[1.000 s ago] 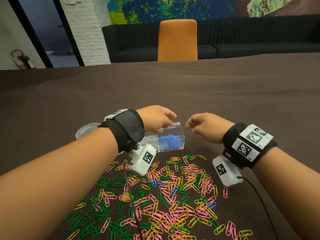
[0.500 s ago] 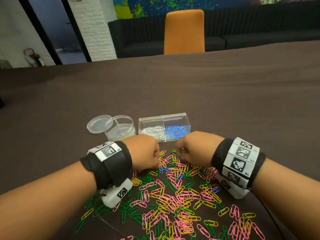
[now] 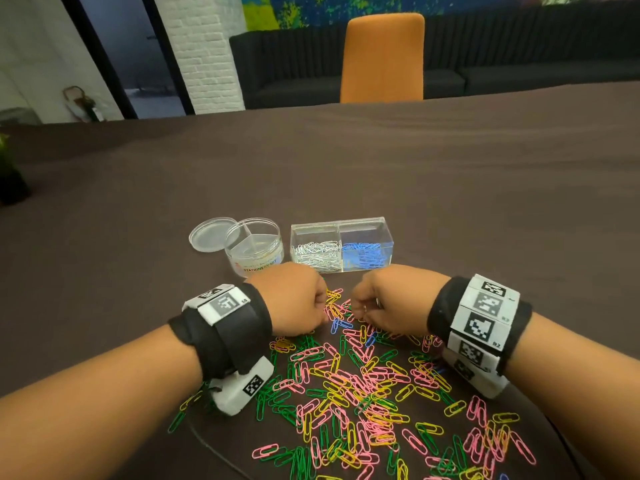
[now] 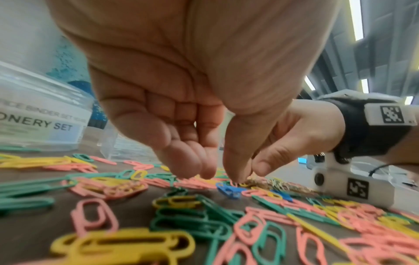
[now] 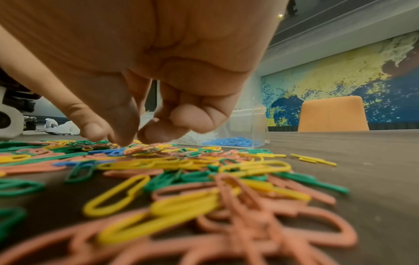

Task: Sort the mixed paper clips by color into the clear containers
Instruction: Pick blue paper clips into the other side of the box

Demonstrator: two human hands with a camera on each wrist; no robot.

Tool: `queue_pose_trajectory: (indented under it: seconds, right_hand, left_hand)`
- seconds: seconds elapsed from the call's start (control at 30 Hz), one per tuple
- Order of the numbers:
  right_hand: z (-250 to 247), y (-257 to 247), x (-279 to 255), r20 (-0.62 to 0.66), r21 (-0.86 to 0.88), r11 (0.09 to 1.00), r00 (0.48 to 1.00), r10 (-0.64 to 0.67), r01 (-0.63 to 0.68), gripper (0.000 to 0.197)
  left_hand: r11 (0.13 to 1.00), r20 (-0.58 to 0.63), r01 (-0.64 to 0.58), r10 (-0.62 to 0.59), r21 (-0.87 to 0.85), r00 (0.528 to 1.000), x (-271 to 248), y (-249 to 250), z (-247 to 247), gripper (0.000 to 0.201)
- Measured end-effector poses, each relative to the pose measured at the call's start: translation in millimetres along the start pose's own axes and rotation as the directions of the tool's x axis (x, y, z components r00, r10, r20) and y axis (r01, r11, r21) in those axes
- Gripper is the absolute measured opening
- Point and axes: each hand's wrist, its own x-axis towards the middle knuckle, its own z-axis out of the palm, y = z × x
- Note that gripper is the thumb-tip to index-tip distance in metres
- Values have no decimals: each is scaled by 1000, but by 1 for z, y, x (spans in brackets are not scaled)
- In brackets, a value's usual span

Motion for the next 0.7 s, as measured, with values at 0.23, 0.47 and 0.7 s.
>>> queue_pose_trajectory:
  seconds: [0.23, 0.47, 0.7]
  right_hand:
    - [5, 2, 2, 18, -17, 1000, 1000, 2, -2, 28]
    - [3, 3, -5, 0, 42, 998, 999, -36, 36, 5]
    - [4, 5, -8, 145, 86, 996, 988, -44, 32, 2]
  left_hand:
    - [995, 60, -29, 24, 90, 998, 1, 19, 3, 24]
    - [999, 23, -18, 19, -46, 1000, -4, 13, 0, 11]
    - [600, 39, 111, -131, -792, 991, 8, 0, -1, 23]
